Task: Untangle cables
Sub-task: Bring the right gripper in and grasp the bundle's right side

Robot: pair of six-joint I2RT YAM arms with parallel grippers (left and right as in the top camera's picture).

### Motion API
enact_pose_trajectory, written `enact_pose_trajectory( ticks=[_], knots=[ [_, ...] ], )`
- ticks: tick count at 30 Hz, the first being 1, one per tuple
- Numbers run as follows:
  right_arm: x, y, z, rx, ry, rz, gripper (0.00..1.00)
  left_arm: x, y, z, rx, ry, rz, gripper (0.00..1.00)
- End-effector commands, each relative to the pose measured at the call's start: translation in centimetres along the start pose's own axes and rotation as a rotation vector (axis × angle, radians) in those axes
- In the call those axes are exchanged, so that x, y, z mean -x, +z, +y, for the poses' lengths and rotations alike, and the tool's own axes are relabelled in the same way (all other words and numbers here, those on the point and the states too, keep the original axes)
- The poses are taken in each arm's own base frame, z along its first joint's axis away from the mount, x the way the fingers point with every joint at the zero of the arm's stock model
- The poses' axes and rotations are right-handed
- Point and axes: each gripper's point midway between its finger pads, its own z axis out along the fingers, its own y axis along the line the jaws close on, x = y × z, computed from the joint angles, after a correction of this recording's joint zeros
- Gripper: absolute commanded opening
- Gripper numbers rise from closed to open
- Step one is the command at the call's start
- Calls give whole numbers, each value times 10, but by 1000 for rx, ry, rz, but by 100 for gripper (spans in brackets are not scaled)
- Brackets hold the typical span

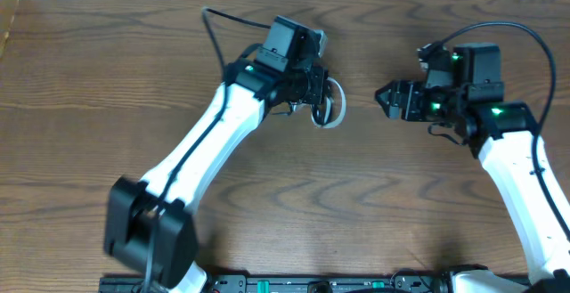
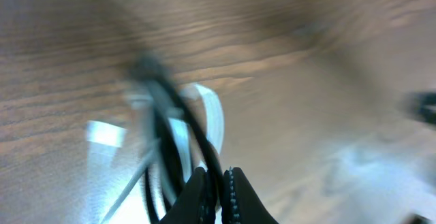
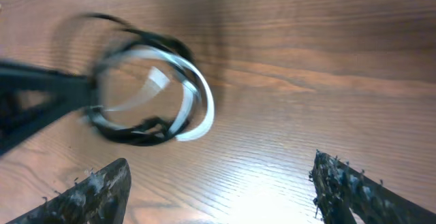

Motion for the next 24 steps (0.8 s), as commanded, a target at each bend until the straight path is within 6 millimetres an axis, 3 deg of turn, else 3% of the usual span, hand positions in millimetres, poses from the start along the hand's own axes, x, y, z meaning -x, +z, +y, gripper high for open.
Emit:
enact_pose_trajectory(
  ticks=[1,8,17,24],
  knots=[
    [1,8,12,30,6,7,82,0,-14,-15,-67,7,3,8],
    [-4,34,26,58,-14,38,81,-4,-21,-26,-132,3,24,7],
    [-36,90,18,69,98,191,80,2,-27,-18,-158,-62,19,8],
    [-54,134,37,161,115,254,80,2,-27,-21,-173,-75,23,8]
  ],
)
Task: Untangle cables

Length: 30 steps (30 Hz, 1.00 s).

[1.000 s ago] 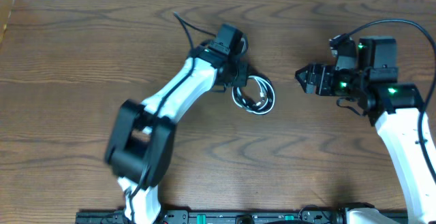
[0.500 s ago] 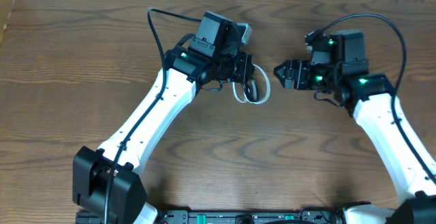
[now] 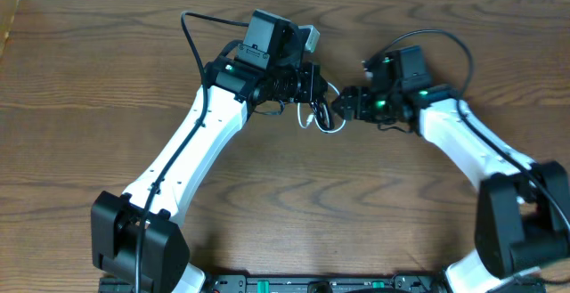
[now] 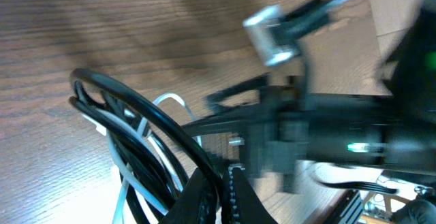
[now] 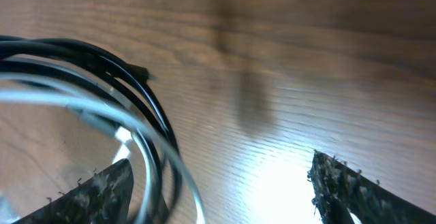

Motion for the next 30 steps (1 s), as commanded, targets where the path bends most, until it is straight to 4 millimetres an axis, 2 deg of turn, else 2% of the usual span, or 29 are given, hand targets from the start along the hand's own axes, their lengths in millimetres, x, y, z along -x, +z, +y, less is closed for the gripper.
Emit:
enact_pose_trajectory(
  ticks=[1,4,6,9,12,13,18,20,25,27,30],
  knots=[
    [-7,18,19,96,40,50,80,2,-4,-10,-42,-3,0,7],
    [-11,30,19,115,102,73,77,2,-4,-10,-42,-1,-2,8],
    [-16,37,14,104,142,96,68,4,-4,-10,-44,1,-7,8],
    [-25,45,3,70,173,129,41,10,-7,-7,-43,-7,-28,7],
    [-31,41,-17,-20,208,139,6,18,-15,5,-30,-41,-54,7],
    [-30,38,-21,-33,209,137,1,21,-18,10,-23,-52,-63,7],
    [-20,16,-36,-65,178,105,1,26,-32,42,30,-125,-79,7],
    [-15,5,-42,-94,161,81,1,24,-38,63,107,-165,-81,7],
    [-2,-38,-62,-266,120,-16,1,2,-57,121,384,-260,-45,7],
    [2,-53,-66,-322,93,-50,1,-7,-64,135,467,-265,-24,7],
    [6,-71,-66,-369,68,-92,1,-15,-70,145,530,-268,2,7]
  ],
)
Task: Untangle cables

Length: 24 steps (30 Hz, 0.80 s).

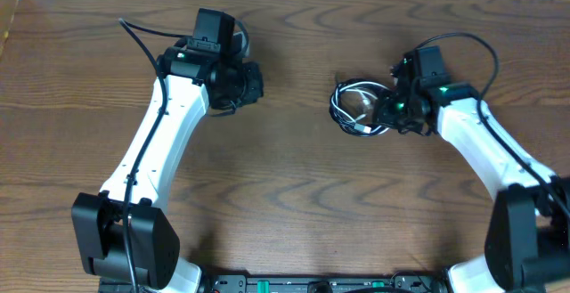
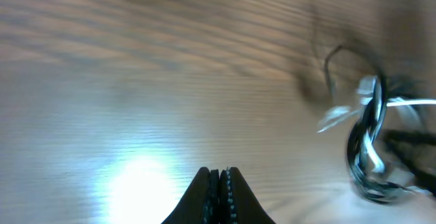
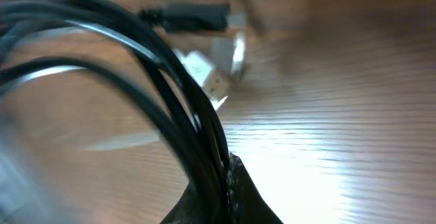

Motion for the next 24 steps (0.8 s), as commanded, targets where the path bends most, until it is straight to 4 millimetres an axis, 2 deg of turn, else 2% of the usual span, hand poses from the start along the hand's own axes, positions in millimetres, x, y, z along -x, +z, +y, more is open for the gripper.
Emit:
enact_pose_trajectory(
  ticks=[1,5,9,13,14,18,20,24],
  knots=[
    [16,-27,-10,-98,-64,-115,1,6,-8,21,134,27,-45,8],
    [18,-42,3,-51,-92,-145,1,1,-7,14,96,28,-22,7],
    [13,-51,27,68,-158,-138,1,-8,-5,-11,-31,53,24,7],
    [3,-63,64,269,-322,-117,1,-14,-4,-40,-151,157,42,8],
    [1,-67,71,315,-357,-116,1,-14,-4,-44,-162,166,37,11],
    [-7,-79,93,447,-443,-110,1,-9,-3,-59,-199,196,6,62],
    [-10,-81,96,467,-446,-102,1,-5,-3,-64,-212,201,-13,70],
    [-11,-82,97,476,-448,-99,1,-6,-2,-70,-220,217,-16,71]
  ],
)
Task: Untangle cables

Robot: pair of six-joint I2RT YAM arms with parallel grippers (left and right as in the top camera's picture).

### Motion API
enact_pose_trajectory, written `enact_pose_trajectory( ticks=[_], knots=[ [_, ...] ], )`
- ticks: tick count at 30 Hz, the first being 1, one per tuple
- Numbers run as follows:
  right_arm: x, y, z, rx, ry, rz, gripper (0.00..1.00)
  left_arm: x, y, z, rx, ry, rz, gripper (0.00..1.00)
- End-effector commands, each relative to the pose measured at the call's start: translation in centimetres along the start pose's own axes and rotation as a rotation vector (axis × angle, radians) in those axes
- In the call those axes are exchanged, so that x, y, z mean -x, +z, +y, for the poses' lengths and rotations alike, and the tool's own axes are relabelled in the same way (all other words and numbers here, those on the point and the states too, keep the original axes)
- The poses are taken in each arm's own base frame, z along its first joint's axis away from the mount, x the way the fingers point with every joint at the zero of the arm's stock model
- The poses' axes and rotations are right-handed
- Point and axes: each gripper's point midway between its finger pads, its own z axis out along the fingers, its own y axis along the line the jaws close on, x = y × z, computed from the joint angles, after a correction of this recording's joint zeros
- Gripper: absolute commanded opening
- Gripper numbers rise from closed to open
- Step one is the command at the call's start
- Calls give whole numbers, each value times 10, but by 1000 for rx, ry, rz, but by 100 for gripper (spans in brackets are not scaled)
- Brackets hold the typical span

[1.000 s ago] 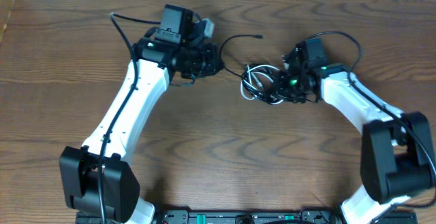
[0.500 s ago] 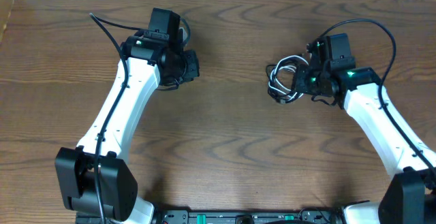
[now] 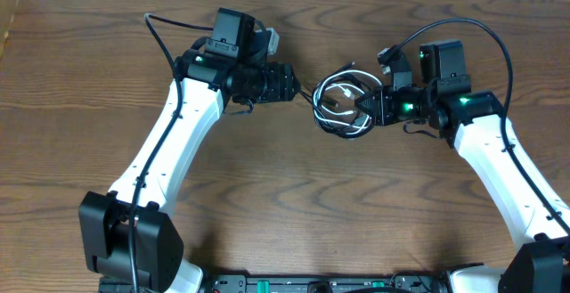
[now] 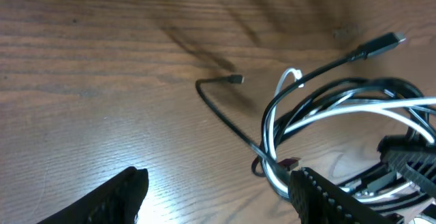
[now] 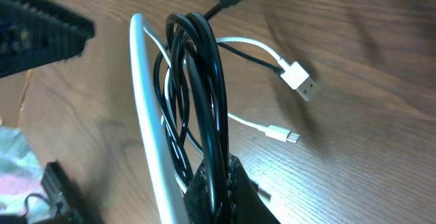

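A tangled bundle of black and white cables [image 3: 341, 101] hangs between the two arms over the table's far middle. My right gripper [image 3: 367, 106] is shut on the bundle's black loops [image 5: 197, 81], with the jaws [image 5: 221, 183] pinched tight. A white USB plug [image 5: 298, 77] and a small white connector [image 5: 283, 136] dangle free. My left gripper [image 3: 298, 84] stands open just left of the bundle [image 4: 340, 115], its fingers wide apart [image 4: 218, 200] and holding nothing. A thin black cable end [image 4: 234, 80] trails onto the wood.
The brown wooden table [image 3: 285, 213] runs under both arms. A white wall edge borders its far side. A black rail [image 3: 312, 284] lies along the front edge. Each arm's own black cord loops above it.
My left gripper was shut and empty well to the left of the bundle; now it is open and close beside it. The bundle, held by my right gripper, sits a little further left.
First my left gripper held the bundle while the right stood open, apart to the right. Then the open right gripper was against the bundle. Later the right was shut on it and the left was away, shut and empty. Now the left is open beside it.
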Motion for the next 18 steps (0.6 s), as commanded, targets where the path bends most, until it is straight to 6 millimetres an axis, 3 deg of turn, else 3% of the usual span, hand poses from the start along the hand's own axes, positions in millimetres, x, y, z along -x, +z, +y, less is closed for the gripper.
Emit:
enact_pose_trajectory(
  ticks=[1,5,12,18],
  knots=[
    [1,-7,20,81,-56,-10,1,0,-1,-13,-34,30,2,71],
    [2,-7,18,71,-34,-11,1,-15,13,-29,-95,29,72,71],
    [2,-6,-4,-54,99,-19,1,-53,48,-37,-63,-167,247,69],
    [0,-8,-22,-160,196,-31,1,-66,56,-51,-78,-141,287,68]
  ],
)
